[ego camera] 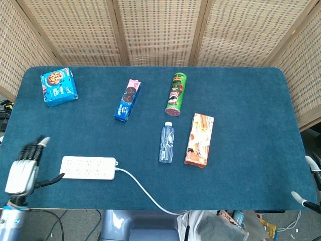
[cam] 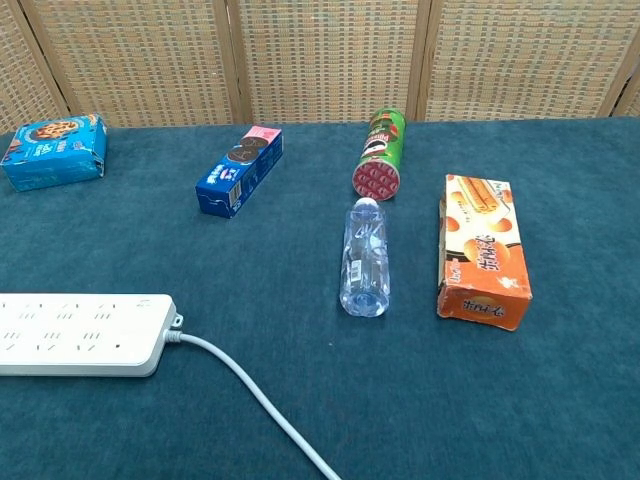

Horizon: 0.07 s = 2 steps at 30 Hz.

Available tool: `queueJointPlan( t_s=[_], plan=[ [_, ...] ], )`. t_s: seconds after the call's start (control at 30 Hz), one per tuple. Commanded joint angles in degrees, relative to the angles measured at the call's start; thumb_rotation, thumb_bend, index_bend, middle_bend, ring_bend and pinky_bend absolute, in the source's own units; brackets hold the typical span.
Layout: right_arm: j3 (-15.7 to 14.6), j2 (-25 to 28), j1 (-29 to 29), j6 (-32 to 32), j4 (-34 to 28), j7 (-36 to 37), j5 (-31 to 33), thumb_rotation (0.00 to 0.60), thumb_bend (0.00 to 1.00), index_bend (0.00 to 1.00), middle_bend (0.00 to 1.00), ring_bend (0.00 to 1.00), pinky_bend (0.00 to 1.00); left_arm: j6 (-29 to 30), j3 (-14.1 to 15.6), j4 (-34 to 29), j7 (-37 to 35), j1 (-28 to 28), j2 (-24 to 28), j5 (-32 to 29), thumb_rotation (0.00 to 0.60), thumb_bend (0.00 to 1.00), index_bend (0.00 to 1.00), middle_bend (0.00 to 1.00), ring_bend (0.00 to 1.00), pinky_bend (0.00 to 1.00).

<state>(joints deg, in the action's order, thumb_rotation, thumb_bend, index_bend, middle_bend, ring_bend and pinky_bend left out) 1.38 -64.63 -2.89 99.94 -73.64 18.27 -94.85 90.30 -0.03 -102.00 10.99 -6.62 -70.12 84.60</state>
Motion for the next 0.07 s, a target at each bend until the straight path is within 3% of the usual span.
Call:
queueJointPlan(
  t_s=[0.03, 0.07],
  plan=[
    [-0.04, -0.1, -0.1, 0.18, -0.11, -0.47, -0.09, 0.6, 0.0, 0.0, 0.0, 0.0, 0.0, 0.72, 0.62, 0.7, -0.35, 1.33, 0.82, 0.28, 0.272, 0.0, 0.0, 0.0, 0.0, 0.0],
    [-0.07, -0.13, -0.14, 0.22, -0.13, -0.58, -0.11, 0.6, 0.0, 0.0, 0.0, 0.0, 0.0, 0.75, 0.66, 0.85, -0.58, 1.42, 1.04, 0.58, 0.27, 0.0, 0.0, 0.0, 0.0, 0.0]
  ],
)
